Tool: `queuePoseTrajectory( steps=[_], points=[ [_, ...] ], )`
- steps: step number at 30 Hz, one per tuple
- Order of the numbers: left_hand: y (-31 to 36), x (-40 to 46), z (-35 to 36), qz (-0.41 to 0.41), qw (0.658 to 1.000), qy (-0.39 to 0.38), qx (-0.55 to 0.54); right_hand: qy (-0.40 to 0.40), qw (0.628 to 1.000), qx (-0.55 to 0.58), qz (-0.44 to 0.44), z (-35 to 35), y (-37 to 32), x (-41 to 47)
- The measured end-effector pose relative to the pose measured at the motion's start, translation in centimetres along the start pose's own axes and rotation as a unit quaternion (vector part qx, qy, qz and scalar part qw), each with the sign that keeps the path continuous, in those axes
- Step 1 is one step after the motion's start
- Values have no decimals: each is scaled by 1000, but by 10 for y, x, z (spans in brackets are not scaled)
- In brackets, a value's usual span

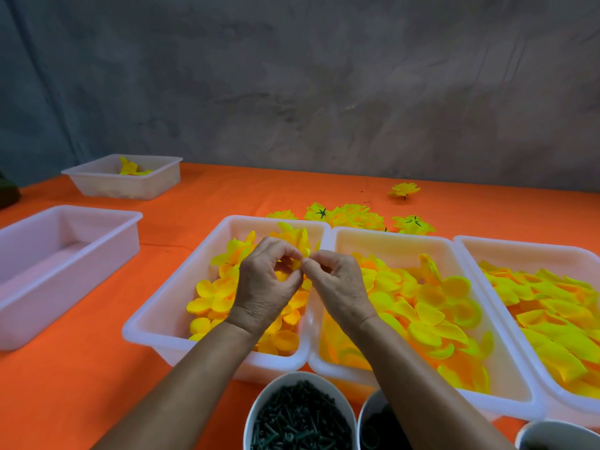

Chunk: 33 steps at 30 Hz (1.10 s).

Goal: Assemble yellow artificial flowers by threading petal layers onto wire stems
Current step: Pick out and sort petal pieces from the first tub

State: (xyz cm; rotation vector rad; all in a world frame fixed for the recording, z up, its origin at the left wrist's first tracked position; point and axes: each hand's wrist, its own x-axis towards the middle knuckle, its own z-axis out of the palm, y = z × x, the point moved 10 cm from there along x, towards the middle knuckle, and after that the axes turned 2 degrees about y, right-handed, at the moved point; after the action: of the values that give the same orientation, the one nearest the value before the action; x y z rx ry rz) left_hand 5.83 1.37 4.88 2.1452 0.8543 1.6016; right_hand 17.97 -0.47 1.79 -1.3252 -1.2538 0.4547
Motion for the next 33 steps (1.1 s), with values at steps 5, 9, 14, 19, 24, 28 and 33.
queuePoseTrajectory(
  steps=[5,9,14,19,24,28,33],
  points=[
    [0,-1,0,-13,1000,4,-10,13,998,54,17,-5,4,2],
    [-11,0,-1,-71,997,0,-4,13,997,73,24,-6,6,2],
    [-19,-7,18,-119,985,-93,-79,15,982,174,64,-8,14,3],
    [-21,-6,20,-133,975,-90,-155,-8,960,262,98,-2,15,3],
    [-29,-6,21,-153,967,-82,-184,-20,949,283,139,5,23,0],
    [-35,-6,19,-160,970,-79,-166,-28,965,222,140,4,25,-2],
    [-39,-8,22,-169,968,-88,-161,-1,975,179,131,-4,23,0]
  ],
)
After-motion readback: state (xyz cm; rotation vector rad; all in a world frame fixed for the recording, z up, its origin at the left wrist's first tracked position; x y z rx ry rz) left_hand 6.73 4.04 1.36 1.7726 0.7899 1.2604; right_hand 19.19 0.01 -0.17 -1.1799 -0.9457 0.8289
